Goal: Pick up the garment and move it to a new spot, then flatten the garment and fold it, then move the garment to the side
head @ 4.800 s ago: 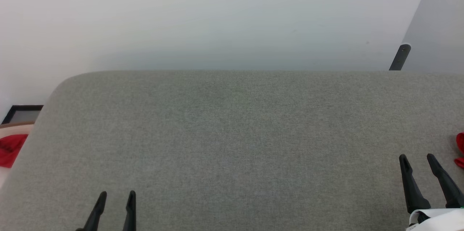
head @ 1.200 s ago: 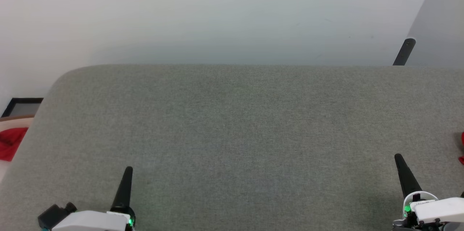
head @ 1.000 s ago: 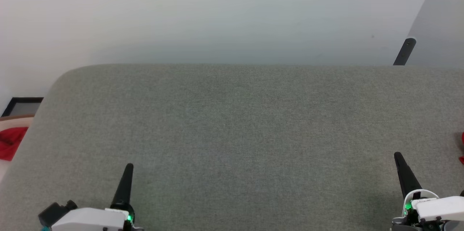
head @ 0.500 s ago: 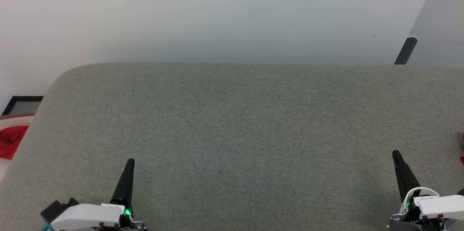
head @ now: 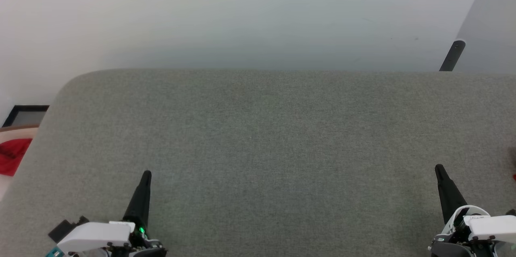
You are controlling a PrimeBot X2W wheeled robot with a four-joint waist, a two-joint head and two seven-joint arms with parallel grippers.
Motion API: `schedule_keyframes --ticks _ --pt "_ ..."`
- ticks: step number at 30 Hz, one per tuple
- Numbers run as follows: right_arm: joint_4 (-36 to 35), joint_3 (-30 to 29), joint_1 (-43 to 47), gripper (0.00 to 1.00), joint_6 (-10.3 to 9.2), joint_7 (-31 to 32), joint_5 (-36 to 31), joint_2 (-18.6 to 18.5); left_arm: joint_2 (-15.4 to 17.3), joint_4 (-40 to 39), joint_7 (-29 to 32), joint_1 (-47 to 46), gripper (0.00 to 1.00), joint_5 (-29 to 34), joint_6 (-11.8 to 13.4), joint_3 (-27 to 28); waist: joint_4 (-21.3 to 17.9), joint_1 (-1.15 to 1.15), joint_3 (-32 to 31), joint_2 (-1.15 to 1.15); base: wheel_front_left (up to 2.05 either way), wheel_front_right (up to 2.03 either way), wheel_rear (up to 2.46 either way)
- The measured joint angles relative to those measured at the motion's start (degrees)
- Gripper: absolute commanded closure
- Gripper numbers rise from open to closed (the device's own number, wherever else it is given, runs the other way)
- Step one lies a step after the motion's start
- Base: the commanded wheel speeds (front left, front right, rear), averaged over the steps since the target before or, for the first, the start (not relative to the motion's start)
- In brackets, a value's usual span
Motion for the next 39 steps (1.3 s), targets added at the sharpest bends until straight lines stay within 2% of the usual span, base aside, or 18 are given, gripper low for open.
schedule_keyframes --ticks 11,39 --pt "0.62 -0.32 -0.5 1.0 0.0 0.53 3.41 0.38 -0.31 0.45 1.08 -1.0 1.0 -3.78 -0.19 0.32 0.09 0.0 0.17 0.0 0.0 0.0 0.0" --pt "0.62 -0.33 -0.87 1.0 0.0 0.53 3.45 0.41 -0.33 0.46 1.08 -1.03 1.0 -3.78 -0.19 0.34 0.09 0.0 0.17 0.0 0.0 0.0 0.0"
